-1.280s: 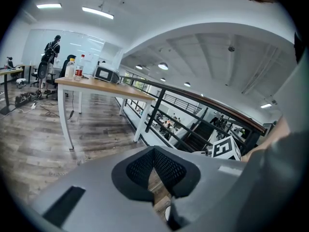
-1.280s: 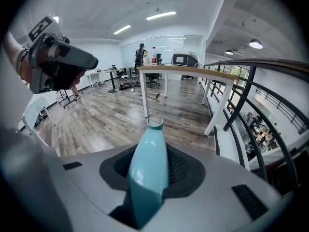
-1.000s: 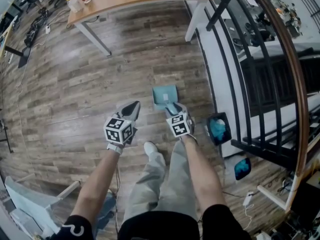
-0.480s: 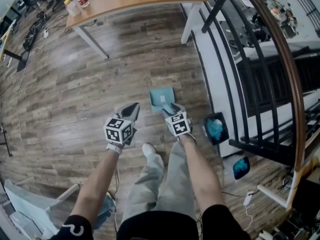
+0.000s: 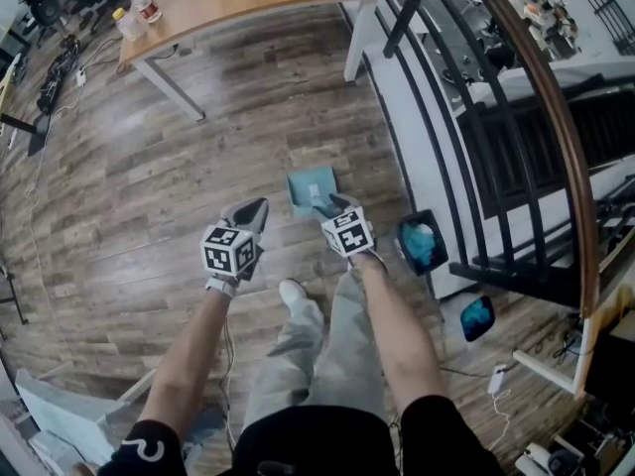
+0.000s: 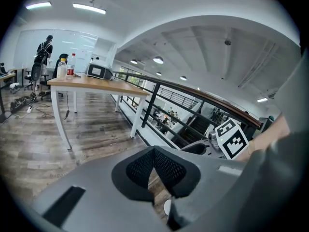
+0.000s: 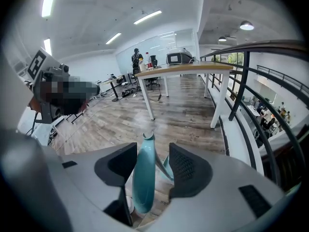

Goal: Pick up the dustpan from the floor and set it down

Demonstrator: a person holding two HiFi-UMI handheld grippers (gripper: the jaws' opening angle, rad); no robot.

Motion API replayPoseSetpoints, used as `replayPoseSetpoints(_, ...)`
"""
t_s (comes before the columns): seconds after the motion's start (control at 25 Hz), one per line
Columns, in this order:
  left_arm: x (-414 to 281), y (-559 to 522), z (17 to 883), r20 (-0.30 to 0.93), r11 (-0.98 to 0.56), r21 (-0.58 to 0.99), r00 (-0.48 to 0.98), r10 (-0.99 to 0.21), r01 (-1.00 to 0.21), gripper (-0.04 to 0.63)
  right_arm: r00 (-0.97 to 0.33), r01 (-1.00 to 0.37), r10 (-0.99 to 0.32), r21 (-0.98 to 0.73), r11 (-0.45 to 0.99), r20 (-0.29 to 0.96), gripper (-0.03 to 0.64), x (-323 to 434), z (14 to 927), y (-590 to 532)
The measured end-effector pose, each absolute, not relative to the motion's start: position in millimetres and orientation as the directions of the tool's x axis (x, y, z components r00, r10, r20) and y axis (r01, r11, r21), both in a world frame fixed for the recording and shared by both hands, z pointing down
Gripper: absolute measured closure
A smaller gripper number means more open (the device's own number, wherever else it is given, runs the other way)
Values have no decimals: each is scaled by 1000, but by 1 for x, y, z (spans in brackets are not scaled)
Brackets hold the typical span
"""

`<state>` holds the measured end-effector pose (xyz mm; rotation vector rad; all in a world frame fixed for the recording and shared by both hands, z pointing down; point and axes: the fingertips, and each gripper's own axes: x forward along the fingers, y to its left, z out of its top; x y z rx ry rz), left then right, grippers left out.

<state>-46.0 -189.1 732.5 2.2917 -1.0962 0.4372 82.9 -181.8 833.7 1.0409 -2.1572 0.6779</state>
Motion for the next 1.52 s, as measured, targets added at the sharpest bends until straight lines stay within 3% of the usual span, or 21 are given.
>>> replayPoseSetpoints(0.44,-41,-199,689,506,-537,297,607,-613,-790,597,-493,-827,-532,-182,531,688,466,100,756,-200)
replayPoseSetpoints(0.84,-36,-223,584,394,-560,275,623,-676,-781,597,-467,-865,-678,-135,483,567,610,108,633,-226)
replayPoseSetpoints(1.52,-51,-215,393,224,-585,204,620,-752,-785,597,-519,-843,-793,-33,538,319,621,91,398,-229)
